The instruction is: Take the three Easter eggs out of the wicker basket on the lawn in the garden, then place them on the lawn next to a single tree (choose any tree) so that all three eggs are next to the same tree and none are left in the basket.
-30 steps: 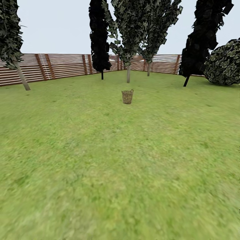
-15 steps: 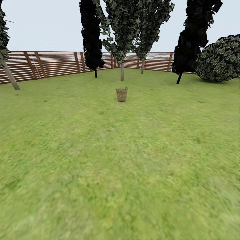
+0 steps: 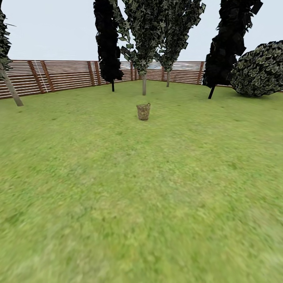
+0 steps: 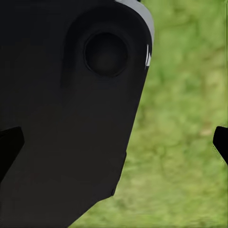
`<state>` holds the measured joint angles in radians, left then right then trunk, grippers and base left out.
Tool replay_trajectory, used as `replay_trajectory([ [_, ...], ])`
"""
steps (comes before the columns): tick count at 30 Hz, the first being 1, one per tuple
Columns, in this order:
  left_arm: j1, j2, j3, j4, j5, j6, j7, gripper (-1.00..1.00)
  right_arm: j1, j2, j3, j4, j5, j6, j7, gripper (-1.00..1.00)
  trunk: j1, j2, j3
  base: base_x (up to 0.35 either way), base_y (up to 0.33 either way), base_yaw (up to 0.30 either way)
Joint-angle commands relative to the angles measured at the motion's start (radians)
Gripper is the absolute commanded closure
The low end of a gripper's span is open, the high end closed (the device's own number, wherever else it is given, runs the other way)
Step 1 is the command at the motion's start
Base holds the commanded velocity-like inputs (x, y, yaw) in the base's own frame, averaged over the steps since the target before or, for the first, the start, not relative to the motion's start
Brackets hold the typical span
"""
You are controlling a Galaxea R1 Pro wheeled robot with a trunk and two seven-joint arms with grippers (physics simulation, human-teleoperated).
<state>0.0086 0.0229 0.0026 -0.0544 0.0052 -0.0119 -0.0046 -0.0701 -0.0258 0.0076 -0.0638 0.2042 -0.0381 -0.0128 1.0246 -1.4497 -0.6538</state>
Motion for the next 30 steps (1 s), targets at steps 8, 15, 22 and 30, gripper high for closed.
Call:
replay_trajectory([
  [8,0.001,0.0,0.0,-0.001,0.001,-0.002,0.0,-1.0,-0.001,0.001,-0.001,0.0,0.006,-0.003,-0.002,-1.0,0.0,0.0,-0.001,0.313,0.0,0.0],
  [15,0.001,0.0,0.0,-0.002,0.001,-0.002,0.0,-1.0,-0.001,0.001,-0.001,0.0,0.003,-0.003,-0.002,-1.0,0.0,0.0,-0.001,0.325,0.0,0.0],
  [22,0.001,0.0,0.0,-0.001,0.001,-0.002,0.0,-1.0,-0.001,0.001,-0.001,0.0,0.003,-0.003,-0.003,-1.0,0.0,0.0,-0.001,0.326,0.0,0.0],
  [30,0.001,0.0,0.0,-0.001,0.001,-0.002,0.0,-1.0,-0.001,0.001,0.0,0.0,0.003,-0.003,-0.002,-1.0,0.0,0.0,-0.001,0.326,0.0,0.0],
])
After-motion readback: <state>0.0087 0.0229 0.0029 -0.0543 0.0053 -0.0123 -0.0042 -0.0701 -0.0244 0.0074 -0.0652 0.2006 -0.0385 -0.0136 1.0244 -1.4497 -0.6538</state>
